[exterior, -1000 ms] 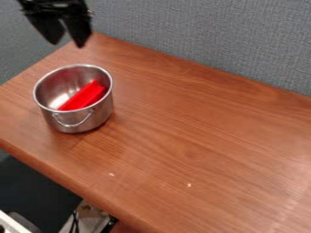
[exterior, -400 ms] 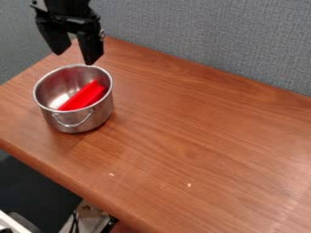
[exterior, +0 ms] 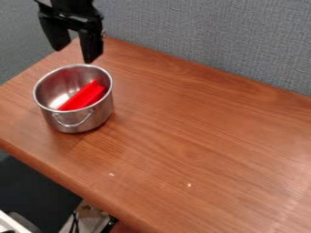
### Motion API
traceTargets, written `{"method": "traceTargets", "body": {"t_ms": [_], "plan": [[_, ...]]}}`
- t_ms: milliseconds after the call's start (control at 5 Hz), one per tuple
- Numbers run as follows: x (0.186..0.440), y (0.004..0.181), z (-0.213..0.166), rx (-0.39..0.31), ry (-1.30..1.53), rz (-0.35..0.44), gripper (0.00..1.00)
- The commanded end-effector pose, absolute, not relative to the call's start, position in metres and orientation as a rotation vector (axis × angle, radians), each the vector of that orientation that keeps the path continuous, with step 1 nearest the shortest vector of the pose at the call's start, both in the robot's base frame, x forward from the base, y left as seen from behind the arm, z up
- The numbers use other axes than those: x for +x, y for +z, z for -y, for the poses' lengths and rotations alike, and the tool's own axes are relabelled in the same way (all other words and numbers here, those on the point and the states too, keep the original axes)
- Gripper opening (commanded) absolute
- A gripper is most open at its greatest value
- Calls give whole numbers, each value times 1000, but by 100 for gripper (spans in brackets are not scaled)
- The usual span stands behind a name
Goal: Move the red object from the metal pot to the table
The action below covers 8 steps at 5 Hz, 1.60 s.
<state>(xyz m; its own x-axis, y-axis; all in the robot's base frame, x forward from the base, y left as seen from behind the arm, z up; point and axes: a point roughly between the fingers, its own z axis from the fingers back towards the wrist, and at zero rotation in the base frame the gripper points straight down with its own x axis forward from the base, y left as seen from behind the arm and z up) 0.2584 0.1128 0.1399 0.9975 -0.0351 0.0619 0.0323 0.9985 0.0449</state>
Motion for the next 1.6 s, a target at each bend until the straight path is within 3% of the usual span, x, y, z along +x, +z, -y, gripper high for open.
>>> {"method": "traceTargets", "body": {"t_ms": [0,400,800,1000,1200,1400], "plan": [[247,135,-106,91,-137,43,100],[258,84,-116,93,-358,-4,100],[256,62,-124,106,-322,-89,100],[255,51,-129,81,-202,-94,100],[254,44,-132,59,-89,-84,0],[253,42,-134,37,20,-62,0]]}}
